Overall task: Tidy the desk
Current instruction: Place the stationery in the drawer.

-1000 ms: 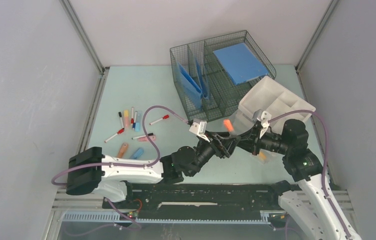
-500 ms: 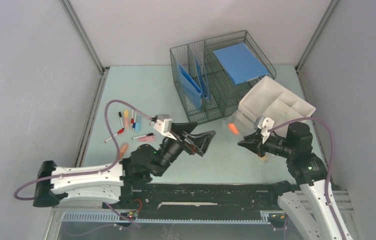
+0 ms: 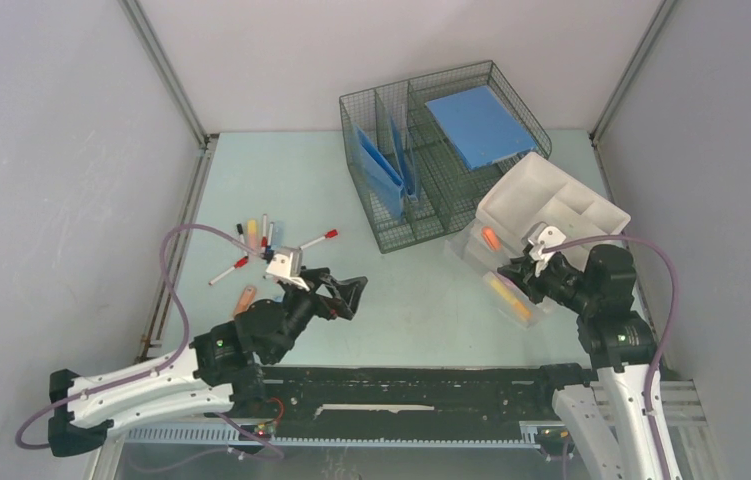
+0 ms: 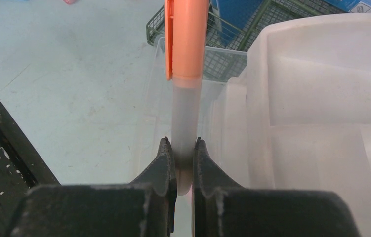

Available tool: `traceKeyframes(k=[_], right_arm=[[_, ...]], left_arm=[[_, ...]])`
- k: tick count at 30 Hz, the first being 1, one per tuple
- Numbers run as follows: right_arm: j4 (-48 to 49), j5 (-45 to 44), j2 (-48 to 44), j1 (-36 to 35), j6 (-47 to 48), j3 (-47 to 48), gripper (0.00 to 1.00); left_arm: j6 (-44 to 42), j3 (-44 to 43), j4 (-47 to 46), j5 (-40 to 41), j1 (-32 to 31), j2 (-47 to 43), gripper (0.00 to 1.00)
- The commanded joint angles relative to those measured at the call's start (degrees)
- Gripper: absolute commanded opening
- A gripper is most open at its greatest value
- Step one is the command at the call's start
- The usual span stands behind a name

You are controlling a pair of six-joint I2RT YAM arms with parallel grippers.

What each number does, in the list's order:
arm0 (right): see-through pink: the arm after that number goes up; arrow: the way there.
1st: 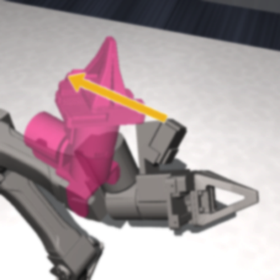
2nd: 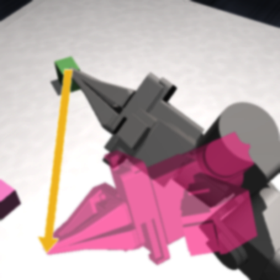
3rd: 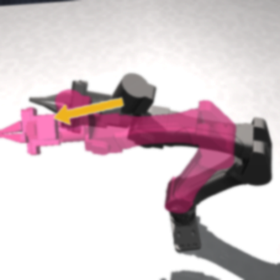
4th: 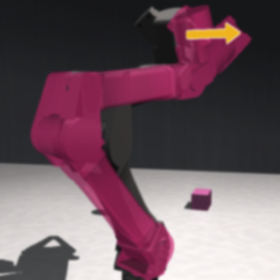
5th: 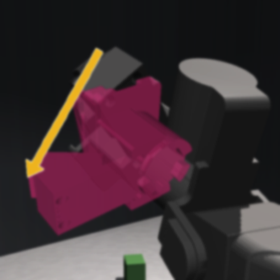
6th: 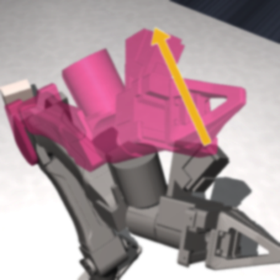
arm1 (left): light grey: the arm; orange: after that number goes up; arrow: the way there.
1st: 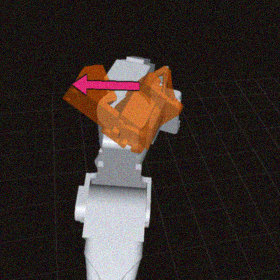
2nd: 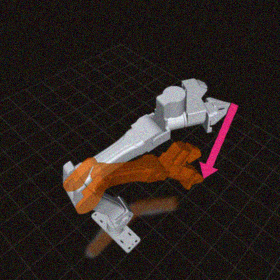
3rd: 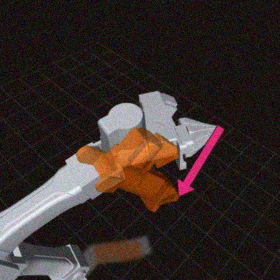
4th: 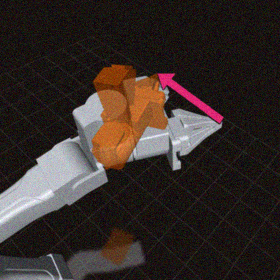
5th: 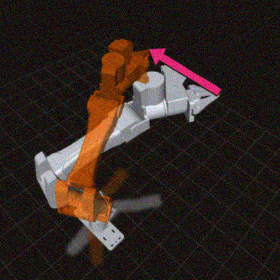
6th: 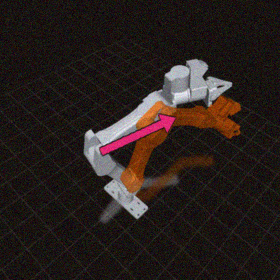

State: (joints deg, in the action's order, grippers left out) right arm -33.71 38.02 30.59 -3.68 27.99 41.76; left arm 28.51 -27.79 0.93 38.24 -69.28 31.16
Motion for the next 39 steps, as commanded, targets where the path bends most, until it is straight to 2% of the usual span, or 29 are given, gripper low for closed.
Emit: traceKeyframes(k=[1, 8, 17, 21, 27, 34, 39], right_arm=[[0.3, -1.7, 0.9, 0.3, 1.0, 2.4, 0.01], [-0.1, -3.0, 1.9, 0.3, 1.4, 2.4, 0.04], [-0.4, -4.5, 3.3, 0.3, 1.8, 2.4, 0.09], [-0.5, -4.8, 3.3, 0.3, 1.9, 2.4, 0.16], [-0.5, -4.7, 3.1, 0.3, 1.8, 2.4, 0.38], [-0.3, -4.0, 2.0, 0.5, 1.6, 2.4, 0.46], [-0.4, -3.2, 1.4, 0.5, 1.6, 2.4, 0.47]], left_arm=[[2.1, 0.9, 6.7, 4.0, 2.4, -3.9, 1.0], [4.2, 4.0, 7.4, -0.2, 8.9, -6.5, 1.0], [4.3, 3.7, 7.0, -8.5, 16.9, -2.5, 1.0], [4.2, 3.8, 7.1, -11.3, 19.7, -1.6, 0.99], [4.0, 3.8, 7.2, -17.7, 26.7, -1.1, 0.98], [4.3, 3.3, 5.8, -26.7, 35.7, 1.6, 0.96], [5.4, 2.9, 3.6, -30.4, 39.5, 4.1, 0.96]])
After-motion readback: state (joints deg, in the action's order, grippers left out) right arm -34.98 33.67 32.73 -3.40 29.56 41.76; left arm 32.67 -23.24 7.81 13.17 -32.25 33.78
